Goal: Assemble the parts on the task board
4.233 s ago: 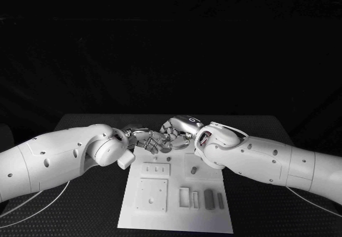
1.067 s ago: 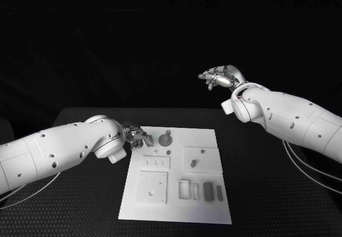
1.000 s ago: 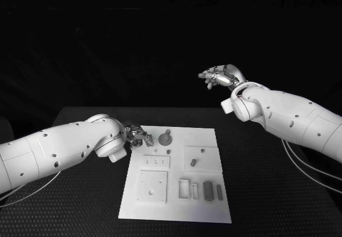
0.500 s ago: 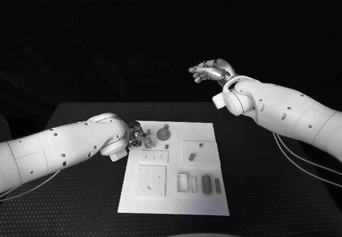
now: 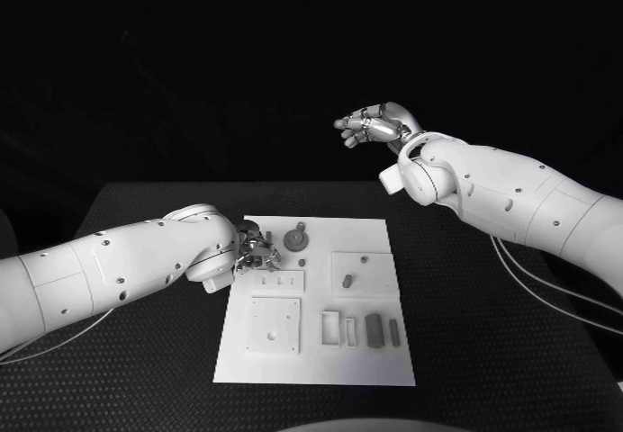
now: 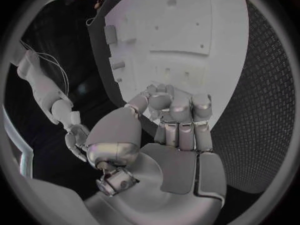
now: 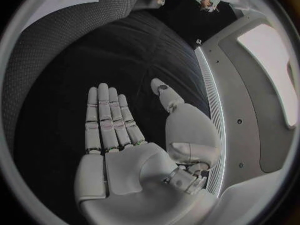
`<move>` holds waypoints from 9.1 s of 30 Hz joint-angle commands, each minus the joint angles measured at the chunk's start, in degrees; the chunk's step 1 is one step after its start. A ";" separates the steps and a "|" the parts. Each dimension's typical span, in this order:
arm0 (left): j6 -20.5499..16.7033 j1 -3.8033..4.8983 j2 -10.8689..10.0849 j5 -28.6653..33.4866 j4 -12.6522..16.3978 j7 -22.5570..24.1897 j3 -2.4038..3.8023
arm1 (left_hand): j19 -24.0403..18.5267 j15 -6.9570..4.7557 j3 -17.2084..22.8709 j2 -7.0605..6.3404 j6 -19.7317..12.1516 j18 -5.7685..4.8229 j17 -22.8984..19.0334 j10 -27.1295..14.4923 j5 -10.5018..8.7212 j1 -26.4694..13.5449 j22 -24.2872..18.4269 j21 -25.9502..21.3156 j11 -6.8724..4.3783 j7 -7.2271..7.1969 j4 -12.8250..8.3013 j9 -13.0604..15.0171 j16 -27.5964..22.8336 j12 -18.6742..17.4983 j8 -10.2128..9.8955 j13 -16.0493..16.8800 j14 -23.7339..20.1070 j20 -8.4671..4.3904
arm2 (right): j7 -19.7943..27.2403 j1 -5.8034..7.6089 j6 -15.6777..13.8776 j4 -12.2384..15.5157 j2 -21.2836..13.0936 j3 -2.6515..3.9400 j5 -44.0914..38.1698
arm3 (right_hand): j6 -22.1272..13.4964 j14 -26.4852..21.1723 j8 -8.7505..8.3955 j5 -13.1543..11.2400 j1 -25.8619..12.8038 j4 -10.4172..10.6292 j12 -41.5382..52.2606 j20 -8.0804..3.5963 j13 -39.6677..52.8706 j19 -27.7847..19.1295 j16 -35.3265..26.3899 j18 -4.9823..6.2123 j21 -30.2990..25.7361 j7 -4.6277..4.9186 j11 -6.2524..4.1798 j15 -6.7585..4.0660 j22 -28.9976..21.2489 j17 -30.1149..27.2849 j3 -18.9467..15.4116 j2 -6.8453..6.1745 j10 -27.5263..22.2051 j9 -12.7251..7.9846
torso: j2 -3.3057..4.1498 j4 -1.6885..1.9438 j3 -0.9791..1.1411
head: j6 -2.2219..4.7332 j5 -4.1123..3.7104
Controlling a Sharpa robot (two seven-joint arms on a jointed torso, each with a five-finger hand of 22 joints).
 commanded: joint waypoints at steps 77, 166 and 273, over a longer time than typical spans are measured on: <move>8.45 -1.68 3.88 -8.37 -2.79 -0.71 -0.10 | -1.73 -2.57 6.93 0.35 7.89 1.71 -4.53 -0.53 7.59 -5.93 0.40 2.10 -1.54 -4.42 -1.35 5.70 4.50 1.64 1.40 -1.38 0.19 -5.09 | 0.15 0.00 2.23 0.01 0.95 0.02 -0.27 | -0.56 0.12 0.41 0.53 1.02 -0.06 -1.11 0.66 -1.77 -0.92 -1.50 -0.01 -1.32 1.32 0.21 0.69 0.01 -0.48 -0.79 0.17 0.94 -0.51 | -0.02 0.06 0.01 | -1.98 -0.30; 5.71 -2.96 3.46 -14.36 -0.97 0.19 -0.09 | -1.82 -2.64 7.58 0.65 8.24 1.70 -5.69 -0.49 6.04 -7.07 0.27 2.53 -1.63 -4.51 -0.24 6.97 5.47 2.12 1.03 -1.73 0.06 -5.11 | 0.19 -0.58 2.57 -0.02 0.85 0.02 -0.26 | -0.55 0.00 0.51 0.81 0.63 0.41 -1.38 0.81 -2.62 -1.21 -1.98 0.04 -1.77 1.31 0.26 0.81 0.07 -0.59 -1.26 0.33 1.11 -0.77 | -0.02 0.04 -0.02 | -2.36 -0.25; 8.89 -3.29 2.91 -20.82 -0.22 -1.03 -0.09 | -2.64 -2.78 7.98 0.71 9.50 1.66 -7.16 -0.54 5.87 -8.21 0.06 2.88 -2.02 -4.94 0.20 9.03 7.13 3.03 0.95 -2.45 -0.34 -5.02 | 0.19 -1.30 3.24 -0.28 0.59 0.02 -0.13 | -0.62 -0.25 0.56 0.83 0.59 0.55 -1.59 0.97 -3.40 -1.55 -2.44 0.07 -2.30 1.30 0.36 0.95 0.11 -0.64 -1.59 0.45 1.11 -1.06 | -0.02 0.07 0.02 | -2.78 0.10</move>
